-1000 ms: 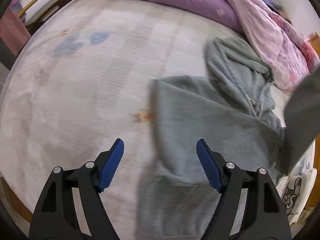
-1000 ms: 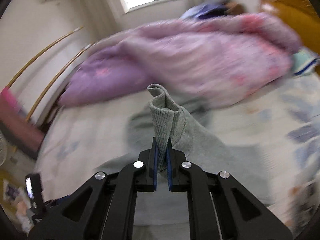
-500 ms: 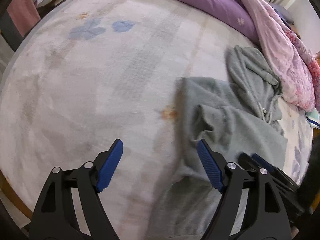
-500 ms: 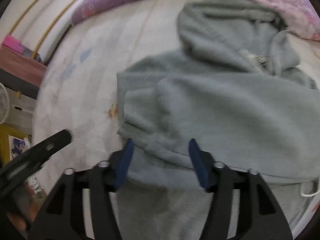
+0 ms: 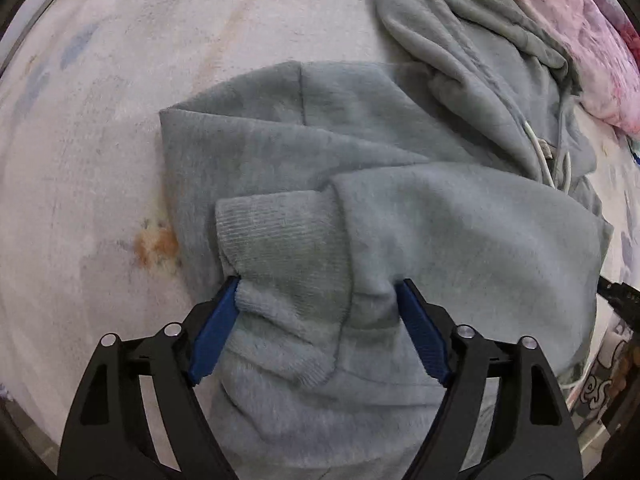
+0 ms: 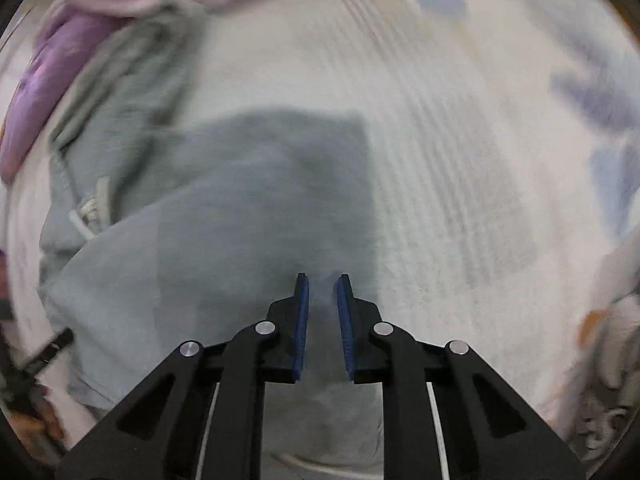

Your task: Fold large clothes

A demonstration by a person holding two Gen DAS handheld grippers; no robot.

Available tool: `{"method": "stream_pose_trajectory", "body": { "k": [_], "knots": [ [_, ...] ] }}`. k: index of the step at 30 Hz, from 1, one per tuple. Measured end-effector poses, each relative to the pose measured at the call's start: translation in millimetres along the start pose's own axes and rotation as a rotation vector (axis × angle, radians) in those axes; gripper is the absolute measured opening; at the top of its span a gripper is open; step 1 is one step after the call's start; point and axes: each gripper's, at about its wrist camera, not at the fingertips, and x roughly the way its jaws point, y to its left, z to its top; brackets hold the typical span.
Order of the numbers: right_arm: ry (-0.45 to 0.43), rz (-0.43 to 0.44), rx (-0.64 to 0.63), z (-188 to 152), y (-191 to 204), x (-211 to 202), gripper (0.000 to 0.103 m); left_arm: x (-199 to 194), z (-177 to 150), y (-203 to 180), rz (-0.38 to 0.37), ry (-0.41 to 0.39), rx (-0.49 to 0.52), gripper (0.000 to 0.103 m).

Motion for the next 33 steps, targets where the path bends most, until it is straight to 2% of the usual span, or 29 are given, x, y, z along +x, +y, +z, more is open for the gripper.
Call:
{"method": "stream_pose_trajectory", "body": {
  "k": [1,3,5,6,7,8,9,10,12,14,17,22,23,24,25,26,28,29,30,33],
  "knots": [
    [0.019,0.024,0.014,5,-2,-3,0.015,-7,3,0,-0.021,-0.004,-0.007,0.080],
    [0.000,0.034,0.018,11,3,-21,0.018,-28,10,2,-0.074,-0.039,-0.026,0.080],
    [-0.029,0.041,-0.015,21,14,-40,0.037,-53,27,4,-0.142,-0.103,-0.046,0.082],
    [-0.047,0.051,-0.029,27,19,-46,0.050,-57,37,4,-0.146,-0.117,-0.054,0.086],
    [-0.071,0.076,-0.043,40,27,-51,0.052,-60,50,2,-0.155,-0.125,-0.059,0.088],
    [-0.072,0.108,-0.051,55,33,-51,0.052,-58,71,-2,-0.189,-0.130,-0.059,0.088],
    [-0.072,0.143,-0.051,70,40,-49,0.053,-54,88,-5,-0.183,-0.125,-0.058,0.088],
    [-0.087,0.174,-0.045,87,49,-46,0.053,-49,108,-13,-0.147,-0.127,-0.042,0.088],
    [-0.112,0.201,-0.068,119,72,-36,0.054,-41,142,-26,-0.129,-0.153,0.018,0.088],
    [-0.119,0.220,-0.045,148,90,-22,0.057,-27,174,-43,-0.085,-0.138,0.049,0.088],
    [-0.104,0.232,0.000,179,97,-13,0.059,-7,203,-53,-0.056,-0.116,0.054,0.088],
    [-0.089,0.229,0.032,211,106,12,0.059,29,237,-62,0.058,-0.078,0.060,0.088],
    [-0.099,0.218,0.045,214,105,14,0.058,33,239,-62,0.059,-0.078,0.058,0.089],
    [-0.105,0.239,0.044,215,103,14,0.040,35,240,-62,0.055,-0.084,0.060,0.089],
    [-0.106,0.264,0.040,216,101,15,0.011,36,241,-63,0.058,-0.096,0.074,0.085],
    [-0.110,0.279,0.043,216,100,13,0.010,35,241,-63,0.034,-0.119,0.095,0.076],
    [-0.145,0.303,0.031,212,97,2,0.008,29,240,-64,-0.060,-0.126,0.101,0.022],
    [-0.167,0.303,0.022,208,95,-7,0.008,23,238,-66,-0.085,-0.135,0.097,0.017],
    [-0.189,0.312,0.014,202,91,-17,0.008,11,233,-67,-0.093,-0.183,0.103,0.013],
    [-0.253,0.381,0.003,181,78,-55,0.007,-24,212,-62,-0.167,-0.266,0.112,0.011]
  ]
}}
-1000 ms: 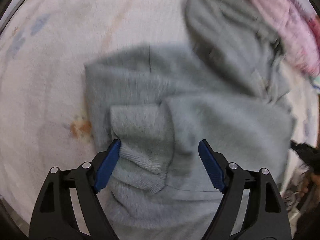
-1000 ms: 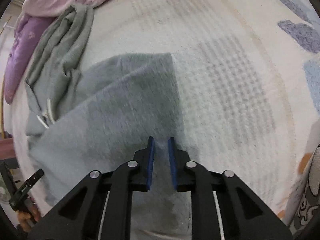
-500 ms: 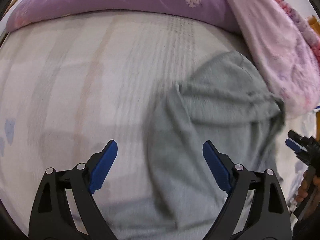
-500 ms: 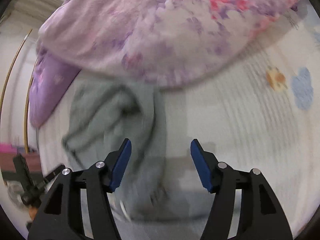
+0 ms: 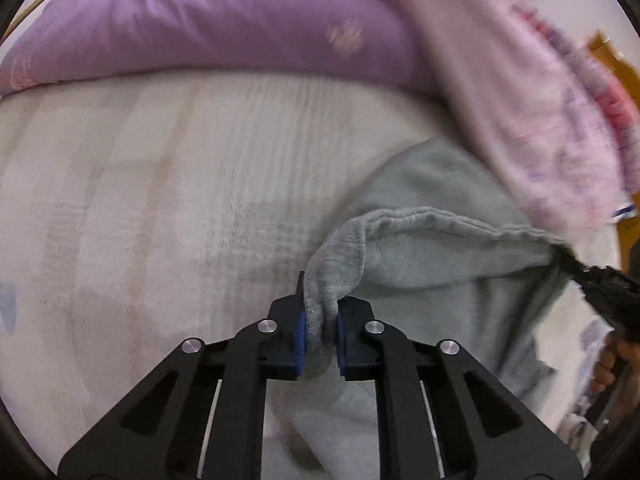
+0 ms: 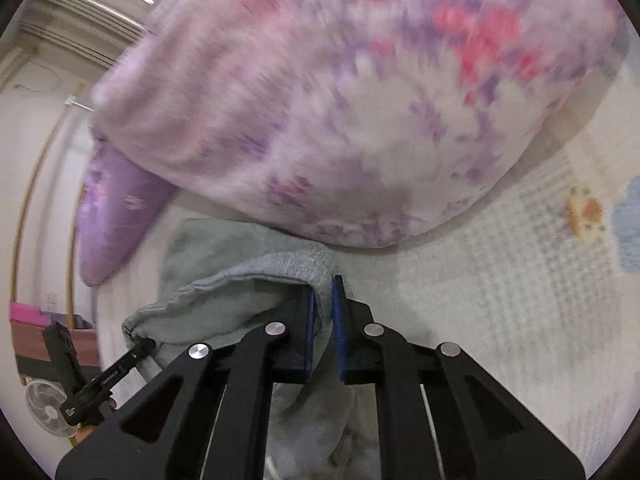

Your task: Fold large clothes

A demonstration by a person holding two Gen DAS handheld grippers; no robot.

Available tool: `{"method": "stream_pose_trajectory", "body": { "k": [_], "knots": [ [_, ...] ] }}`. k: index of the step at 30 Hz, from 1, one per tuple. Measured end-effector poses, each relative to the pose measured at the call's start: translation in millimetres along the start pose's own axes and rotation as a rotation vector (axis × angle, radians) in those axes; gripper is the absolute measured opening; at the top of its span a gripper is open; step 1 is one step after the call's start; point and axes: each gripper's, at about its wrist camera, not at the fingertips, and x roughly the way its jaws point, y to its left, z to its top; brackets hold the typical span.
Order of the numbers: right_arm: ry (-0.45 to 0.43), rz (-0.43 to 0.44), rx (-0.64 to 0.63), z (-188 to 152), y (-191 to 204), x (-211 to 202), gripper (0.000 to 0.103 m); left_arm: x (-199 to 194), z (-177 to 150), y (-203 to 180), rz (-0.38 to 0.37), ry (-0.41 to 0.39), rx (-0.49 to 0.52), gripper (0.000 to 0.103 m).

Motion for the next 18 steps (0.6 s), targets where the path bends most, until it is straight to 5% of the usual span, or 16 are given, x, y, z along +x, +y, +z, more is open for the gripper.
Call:
{"method": "stream_pose_trajectory", "body": {
  "k": [4,8,14,16,18],
  "knots": [
    [-0.049,0.067,-0.052,-32,6,-64,0.007,-65,-40,2,-0.080,-0.101,0.018,0.010],
    [0.039,0.072,-0.090,-88,3,-101,0.008,-105,-97,13,-0.136,-0.093,0.021,0.010],
    [0.260,-0.137,-0.120,-159,-23,-78,0.019,-82,-196,26,-0.125,0.182,0.010,0.028],
    [0.302,-0.160,-0.115,-165,-28,-78,0.028,-79,-203,28,-0.128,0.222,-0.036,0.048],
    [0.276,-0.187,-0.152,-161,-19,-90,0.035,-91,-202,33,-0.173,0.197,-0.083,0.052]
  ]
}}
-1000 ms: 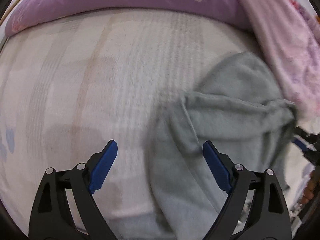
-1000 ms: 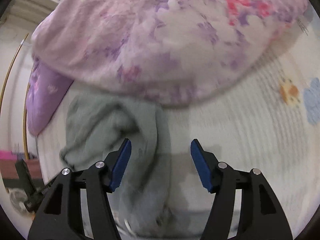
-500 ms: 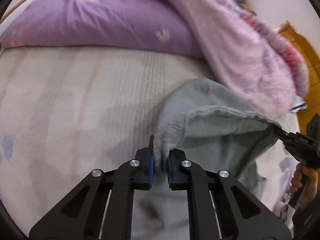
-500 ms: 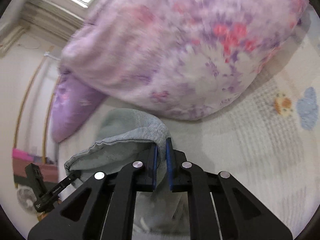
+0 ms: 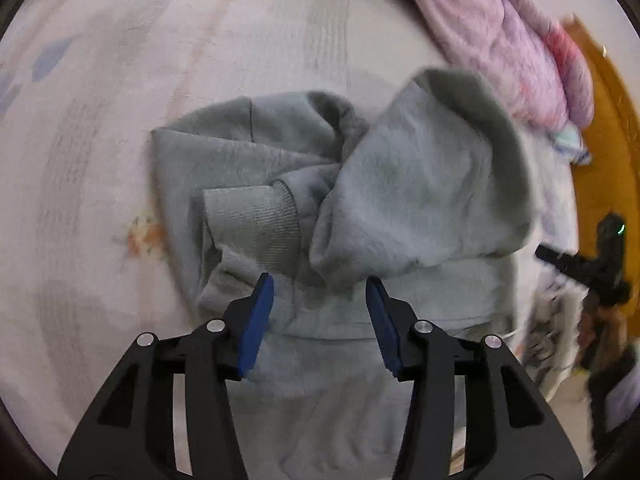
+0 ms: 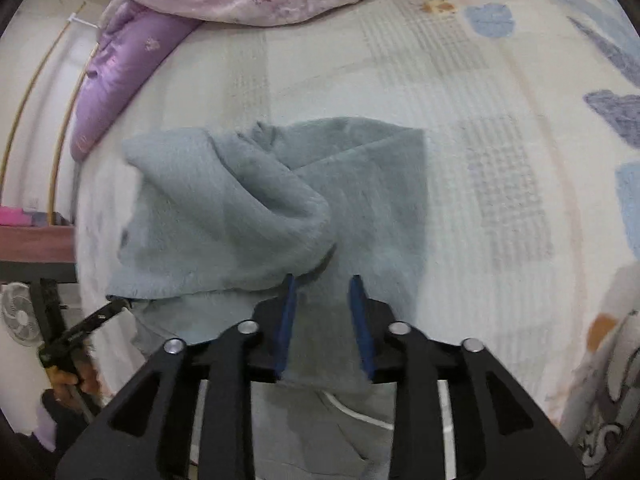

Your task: Fold large clothes

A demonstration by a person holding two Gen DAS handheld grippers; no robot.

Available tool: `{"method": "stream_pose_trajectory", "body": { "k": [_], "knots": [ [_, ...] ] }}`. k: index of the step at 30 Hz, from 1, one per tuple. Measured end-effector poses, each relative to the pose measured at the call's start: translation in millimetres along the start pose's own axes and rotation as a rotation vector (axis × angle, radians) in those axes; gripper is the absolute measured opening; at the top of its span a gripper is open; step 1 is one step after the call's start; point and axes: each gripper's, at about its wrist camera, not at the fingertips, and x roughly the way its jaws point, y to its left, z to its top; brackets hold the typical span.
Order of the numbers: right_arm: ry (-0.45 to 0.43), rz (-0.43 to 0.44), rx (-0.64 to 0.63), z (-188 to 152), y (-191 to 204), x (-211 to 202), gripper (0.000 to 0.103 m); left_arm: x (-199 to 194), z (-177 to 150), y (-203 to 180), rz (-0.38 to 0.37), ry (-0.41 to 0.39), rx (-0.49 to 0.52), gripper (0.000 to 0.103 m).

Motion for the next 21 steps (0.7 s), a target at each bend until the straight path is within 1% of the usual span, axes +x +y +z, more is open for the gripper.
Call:
{"method": "stream_pose_trajectory", "body": {
  "k": [1,2,3,4,6,7,8,9,10,12,13,14,15,16,17,18,19,21],
  "knots": [
    [-0.014,-0.010,-0.014,2,4,-7,0.044,-6,2,1,-0.023,-0.026,0.000,0.058],
    [-0.050,-0.013,-0.050,8,15,-17,0.048,-18,9,-2,-0.026,-0.070,0.005,0.060],
    [-0.075,-0.011,-0.110,16,30,-22,0.050,-27,12,-2,-0.038,-0.098,0.010,0.067],
    [-0.087,-0.017,-0.163,21,41,-23,0.055,-31,21,-6,-0.043,-0.124,0.017,0.075],
    [-0.115,-0.027,-0.270,36,72,-19,0.059,-26,43,-21,-0.039,-0.156,0.048,0.075],
    [-0.117,-0.008,-0.332,45,92,-9,0.060,-20,54,-28,-0.041,-0.158,0.066,0.075],
    [-0.105,0.018,-0.384,54,110,4,0.060,-12,64,-35,-0.042,-0.147,0.084,0.075],
    [-0.096,0.024,-0.409,59,120,15,0.060,6,78,-44,-0.050,-0.107,0.103,0.075],
    [-0.074,0.015,-0.454,64,136,31,0.060,23,89,-51,-0.038,-0.065,0.112,0.075],
    [-0.066,-0.046,-0.545,69,162,60,0.060,47,104,-58,-0.005,-0.023,0.121,0.075],
    [-0.053,-0.055,-0.576,74,168,72,0.057,62,109,-63,0.026,0.000,0.133,0.073],
    [-0.065,-0.073,-0.591,75,174,77,0.046,67,111,-65,0.055,0.000,0.147,0.066],
    [-0.077,-0.078,-0.581,76,174,77,0.013,71,113,-72,0.091,-0.012,0.182,0.032],
    [-0.088,-0.060,-0.541,79,173,73,0.005,71,114,-75,0.099,-0.014,0.196,0.009],
    [-0.114,-0.036,-0.508,79,169,66,0.005,63,111,-80,0.099,-0.039,0.210,0.009],
    [-0.148,0.005,-0.474,77,164,54,0.005,53,107,-83,0.090,-0.066,0.223,0.005],
    [-0.154,0.040,-0.452,76,160,45,0.004,42,100,-85,0.075,-0.097,0.236,0.004],
    [-0.162,0.099,-0.419,63,154,26,0.004,8,83,-89,0.009,-0.151,0.236,0.004]
  ]
}}
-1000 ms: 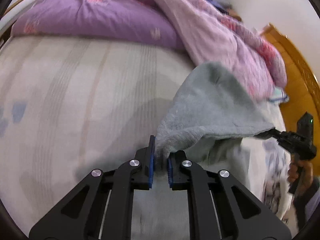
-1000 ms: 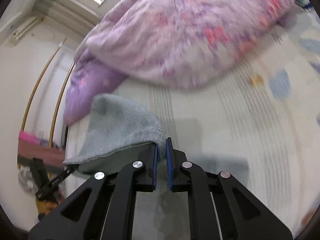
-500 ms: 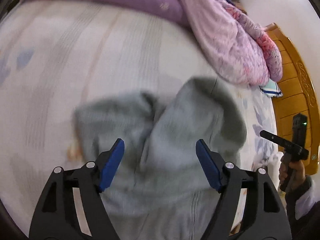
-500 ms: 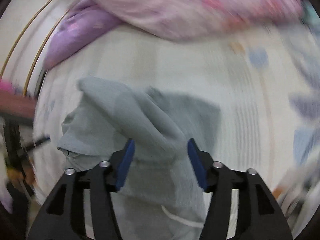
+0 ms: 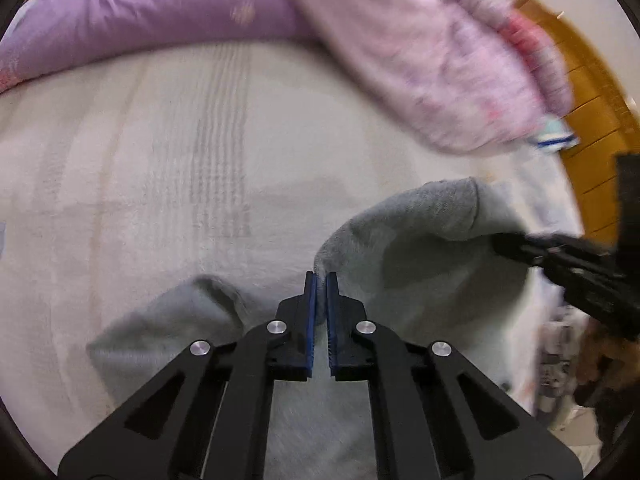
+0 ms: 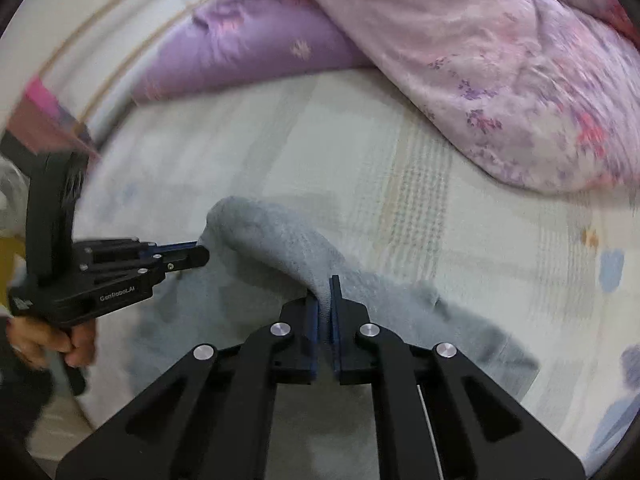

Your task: Fold large clothes

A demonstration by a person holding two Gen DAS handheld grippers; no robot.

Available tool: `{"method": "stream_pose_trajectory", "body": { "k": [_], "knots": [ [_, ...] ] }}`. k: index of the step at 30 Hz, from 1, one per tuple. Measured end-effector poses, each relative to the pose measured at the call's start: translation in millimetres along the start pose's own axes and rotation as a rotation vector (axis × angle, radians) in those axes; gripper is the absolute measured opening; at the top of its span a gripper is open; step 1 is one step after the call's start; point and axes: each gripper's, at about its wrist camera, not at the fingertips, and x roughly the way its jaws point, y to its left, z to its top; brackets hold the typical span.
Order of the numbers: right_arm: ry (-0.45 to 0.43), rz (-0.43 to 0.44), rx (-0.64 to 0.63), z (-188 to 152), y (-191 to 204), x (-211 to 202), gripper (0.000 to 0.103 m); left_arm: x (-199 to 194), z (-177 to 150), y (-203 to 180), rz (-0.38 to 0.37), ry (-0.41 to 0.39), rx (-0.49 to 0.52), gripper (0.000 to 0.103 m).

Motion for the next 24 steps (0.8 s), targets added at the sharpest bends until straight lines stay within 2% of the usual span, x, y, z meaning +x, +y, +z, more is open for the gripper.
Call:
{"method": "stream_pose_trajectory", "body": {
  "k": [3,5,7,9,11,13,15,18,20,21,22,24],
  "knots": [
    [-0.022,0.085,0.020,-33,12,-43,0.005,-48,-32,-15,-0.057,-0.054,0.025,0.004],
    [0.007,0.109,0.024,-58,21,-59,0.005,-67,-65,-24,-0.101,-0.033,0.024,0.004],
    [0.055,0.108,0.008,-87,31,-67,0.005,-69,-92,-37,-0.116,0.008,0.016,0.004],
    [0.151,0.102,0.028,-129,37,-61,0.005,-68,-133,-44,-0.120,0.079,-0.005,0.004],
    [0.202,0.080,0.066,-163,33,-48,0.007,-58,-165,-45,-0.129,0.145,-0.058,0.004],
    [0.270,0.060,0.116,-195,28,-28,0.010,-45,-198,-42,-0.133,0.218,-0.148,0.005],
    [0.335,0.064,0.189,-214,21,-11,0.010,-39,-213,-43,-0.122,0.240,-0.210,0.005],
    [0.334,0.057,0.257,-212,19,-12,0.014,-40,-208,-52,-0.140,0.206,-0.244,0.005],
    [0.317,0.068,0.281,-205,22,-23,0.022,-48,-199,-56,-0.150,0.148,-0.259,0.011],
    [0.313,0.065,0.286,-201,24,-29,0.042,-54,-192,-59,-0.159,0.100,-0.278,0.016],
    [0.313,0.056,0.286,-198,26,-34,0.069,-61,-188,-60,-0.178,0.063,-0.300,0.020],
    [0.294,0.062,0.266,-192,33,-46,0.073,-72,-181,-68,-0.227,-0.002,-0.339,0.028]
  ]
}}
